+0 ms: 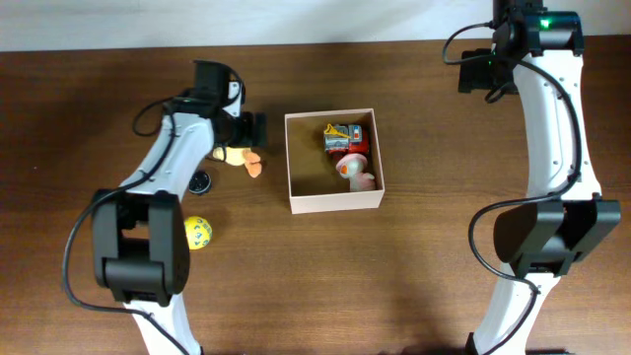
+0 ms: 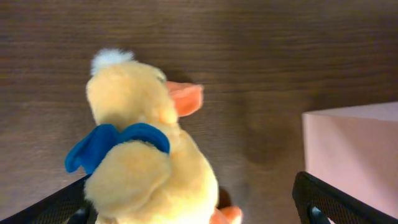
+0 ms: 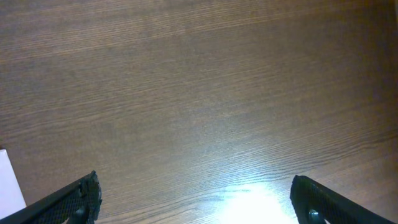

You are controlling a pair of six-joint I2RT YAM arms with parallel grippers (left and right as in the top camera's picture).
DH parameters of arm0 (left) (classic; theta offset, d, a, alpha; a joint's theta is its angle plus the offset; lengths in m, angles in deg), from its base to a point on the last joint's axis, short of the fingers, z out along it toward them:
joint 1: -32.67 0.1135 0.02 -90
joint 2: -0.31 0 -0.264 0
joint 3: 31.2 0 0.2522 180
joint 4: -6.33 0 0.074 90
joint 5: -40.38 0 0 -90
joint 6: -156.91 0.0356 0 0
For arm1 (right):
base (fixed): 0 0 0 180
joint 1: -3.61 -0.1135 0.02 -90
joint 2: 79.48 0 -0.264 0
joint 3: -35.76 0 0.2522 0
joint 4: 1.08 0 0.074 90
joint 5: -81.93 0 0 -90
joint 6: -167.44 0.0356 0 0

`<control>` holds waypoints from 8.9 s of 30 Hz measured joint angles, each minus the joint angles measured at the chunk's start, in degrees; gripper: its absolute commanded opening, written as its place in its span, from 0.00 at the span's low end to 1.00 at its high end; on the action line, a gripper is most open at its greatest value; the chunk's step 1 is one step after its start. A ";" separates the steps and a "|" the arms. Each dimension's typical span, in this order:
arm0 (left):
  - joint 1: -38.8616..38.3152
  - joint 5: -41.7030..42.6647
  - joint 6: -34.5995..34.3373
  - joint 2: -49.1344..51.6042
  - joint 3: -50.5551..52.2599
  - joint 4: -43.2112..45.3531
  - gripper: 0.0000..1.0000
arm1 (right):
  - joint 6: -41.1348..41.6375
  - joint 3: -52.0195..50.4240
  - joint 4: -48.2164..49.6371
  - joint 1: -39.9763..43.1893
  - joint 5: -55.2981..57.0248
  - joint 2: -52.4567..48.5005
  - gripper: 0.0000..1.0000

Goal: Pack container
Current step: 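Move the left gripper to the yellow plush duck and grasp it, then carry the plush duck over the box with the left gripper, then lower the plush duck into the box's left side and release it, then raise the left gripper and move it over the black puck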

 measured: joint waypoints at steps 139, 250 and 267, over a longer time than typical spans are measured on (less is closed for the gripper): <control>-19.04 -12.17 -11.30 -1.84 -18.40 -18.08 0.02 | 0.02 0.00 0.00 0.00 0.00 0.00 0.99; -14.80 -18.53 -10.01 -15.45 -54.82 -58.49 0.99 | 0.02 0.00 0.02 0.00 0.00 0.00 0.99; 3.76 -13.29 -7.76 -23.58 4.50 -22.03 0.99 | 0.02 0.00 0.02 0.00 0.17 0.00 0.99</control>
